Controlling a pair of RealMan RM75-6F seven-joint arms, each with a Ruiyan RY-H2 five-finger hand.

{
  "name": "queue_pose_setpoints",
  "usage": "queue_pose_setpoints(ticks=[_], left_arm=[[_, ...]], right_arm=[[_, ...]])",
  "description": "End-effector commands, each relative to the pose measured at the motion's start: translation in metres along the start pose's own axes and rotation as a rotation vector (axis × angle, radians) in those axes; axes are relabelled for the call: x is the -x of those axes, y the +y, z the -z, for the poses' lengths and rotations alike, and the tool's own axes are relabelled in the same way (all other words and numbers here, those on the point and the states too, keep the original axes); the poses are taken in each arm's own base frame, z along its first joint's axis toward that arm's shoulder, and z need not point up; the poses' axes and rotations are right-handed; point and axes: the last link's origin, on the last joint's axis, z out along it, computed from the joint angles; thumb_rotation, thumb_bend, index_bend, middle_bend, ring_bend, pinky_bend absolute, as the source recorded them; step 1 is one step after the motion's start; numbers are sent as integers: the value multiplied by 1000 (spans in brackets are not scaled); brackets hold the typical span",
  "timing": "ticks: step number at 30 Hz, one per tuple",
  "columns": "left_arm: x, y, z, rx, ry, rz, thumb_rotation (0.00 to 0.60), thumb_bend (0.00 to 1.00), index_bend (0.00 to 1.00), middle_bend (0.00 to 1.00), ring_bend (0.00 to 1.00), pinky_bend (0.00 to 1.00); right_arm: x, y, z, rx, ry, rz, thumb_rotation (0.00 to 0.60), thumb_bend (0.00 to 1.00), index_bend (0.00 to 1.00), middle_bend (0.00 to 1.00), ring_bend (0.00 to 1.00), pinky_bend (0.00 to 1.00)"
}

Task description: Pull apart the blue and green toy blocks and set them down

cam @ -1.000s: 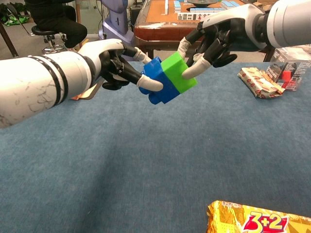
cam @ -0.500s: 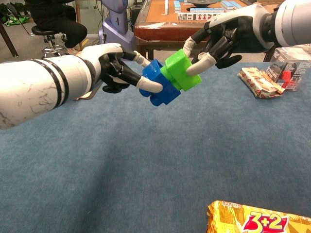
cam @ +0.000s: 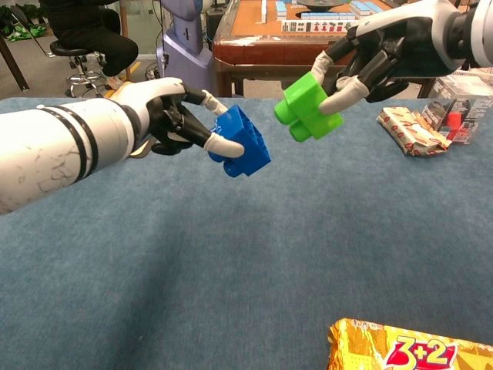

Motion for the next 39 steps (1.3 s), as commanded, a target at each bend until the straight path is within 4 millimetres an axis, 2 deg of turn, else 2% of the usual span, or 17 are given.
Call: queue_pose_setpoints(ticks=[1,6,8,9,11,12,14,16,17,23,27,30,35,39], left_arm=[[-2,-5,0,-9,-1,-13,600,162,630,1000,869,983],[-4,-20,1,-17,9,-156,600,159,615,1000,873,984],[-4,-25,2,-14,15,-218,600,155,527,1000,876,987],[-3,-26,2,-13,14,-237,600,154,474,1000,877,988],[-3,-31,4,-6,18,-321,600,148,261,1000,879,992],[-3,-32,5,-1,24,-351,600,140,202,1000,878,992],[-4,-33,7,13,45,-407,600,98,67,1000,874,992],[-4,-33,10,27,65,-431,600,72,11,1000,869,991],[-4,-33,12,34,74,-437,600,64,1,1000,867,990],[-14,-33,20,63,128,-430,600,52,0,1000,853,984],[-31,-39,23,76,217,-454,600,52,0,1000,824,979],[-47,-46,28,97,306,-478,600,53,13,979,765,963],[-77,-68,42,114,438,-540,600,52,70,808,682,915],[-100,-90,56,96,492,-582,600,52,82,664,591,837]], right_arm=[[-1,6,3,11,0,32,600,406,828,1000,1000,1000],[1,16,5,23,-3,168,600,338,821,1000,1000,1000],[2,19,5,26,-1,229,600,275,745,1000,1000,1000],[3,20,5,27,0,245,600,215,666,1000,1000,1000],[5,23,3,35,2,294,600,62,474,1000,1000,1000],[5,24,3,38,1,306,600,16,371,1000,1000,1000],[6,24,3,42,0,316,600,0,200,1000,1000,1000],[5,24,3,44,0,312,600,0,58,1000,1000,1000],[5,24,4,44,0,308,600,0,23,1000,1000,1000],[-5,25,13,36,27,284,600,0,0,938,1000,1000],[-20,32,24,43,82,294,600,0,0,836,974,992],[-31,41,33,59,143,318,600,0,0,719,858,907],[-49,63,52,107,252,393,600,0,33,517,597,676],[-57,83,67,147,315,465,600,0,70,406,451,527]])
